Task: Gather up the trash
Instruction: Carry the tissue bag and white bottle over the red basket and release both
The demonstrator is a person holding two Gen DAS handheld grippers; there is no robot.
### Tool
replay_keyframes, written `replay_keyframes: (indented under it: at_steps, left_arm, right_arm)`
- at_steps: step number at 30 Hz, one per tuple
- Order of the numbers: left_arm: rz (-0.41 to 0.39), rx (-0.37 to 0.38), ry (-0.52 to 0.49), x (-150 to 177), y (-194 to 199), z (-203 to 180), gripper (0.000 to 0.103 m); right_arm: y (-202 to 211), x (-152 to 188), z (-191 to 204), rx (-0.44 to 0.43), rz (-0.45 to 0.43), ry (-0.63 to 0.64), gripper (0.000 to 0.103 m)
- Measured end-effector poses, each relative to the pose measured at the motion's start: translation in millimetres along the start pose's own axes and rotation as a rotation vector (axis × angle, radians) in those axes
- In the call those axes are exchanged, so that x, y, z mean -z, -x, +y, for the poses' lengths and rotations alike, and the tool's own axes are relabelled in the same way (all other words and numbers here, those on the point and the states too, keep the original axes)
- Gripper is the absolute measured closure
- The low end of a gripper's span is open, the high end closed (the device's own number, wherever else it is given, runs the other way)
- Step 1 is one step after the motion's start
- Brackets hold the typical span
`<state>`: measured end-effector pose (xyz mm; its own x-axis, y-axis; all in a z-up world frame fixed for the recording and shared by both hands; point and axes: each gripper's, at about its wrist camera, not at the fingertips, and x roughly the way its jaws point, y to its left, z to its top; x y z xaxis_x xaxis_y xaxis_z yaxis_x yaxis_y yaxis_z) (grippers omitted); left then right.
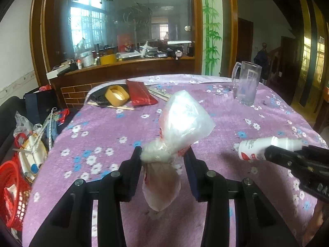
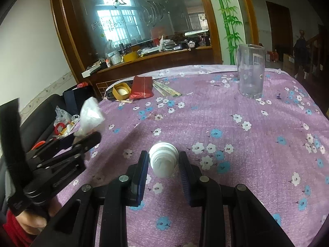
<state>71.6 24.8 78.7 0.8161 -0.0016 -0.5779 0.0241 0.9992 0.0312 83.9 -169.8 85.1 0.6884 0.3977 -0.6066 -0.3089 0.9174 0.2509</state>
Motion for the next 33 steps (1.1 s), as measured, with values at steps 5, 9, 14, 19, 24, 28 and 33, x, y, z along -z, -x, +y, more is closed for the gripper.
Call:
replay_keyframes:
  at_steps: [5, 9, 14, 19, 24, 28, 33]
  left_arm:
    - [-0.007, -0.031, 0.029, 6, 30, 30, 0.064]
    - [-0.027, -0.071, 0.071, 12, 59, 69, 0.064]
    - [-0.055, -0.139, 0.139, 27, 98, 129, 0.063]
    - [-0.053, -0.221, 0.236, 52, 129, 200, 0.063]
    - [-0.038, -0.314, 0.34, 82, 147, 275, 0.063]
    - [-0.011, -0.361, 0.424, 106, 148, 324, 0.063]
    - [0.009, -0.389, 0.478, 127, 148, 361, 0.063]
  right_arm:
    - [1, -1, 27, -0.047, 0.016, 0.017, 0.071]
    - [0, -1, 58, -0.111, 0.033, 0.024, 0.07]
    - [-2, -5, 126, -0.198, 0.048, 0.091, 0.07]
    - [-11, -5, 204, -0.288, 0.073, 0.183, 0.07]
    - [-30, 0, 286, -0.38, 0.115, 0.258, 0.07]
    - [-52, 5, 347, -0.433, 0.146, 0.31, 0.07]
    - [-83, 10, 408, -0.47, 0.184, 0.351, 0.07]
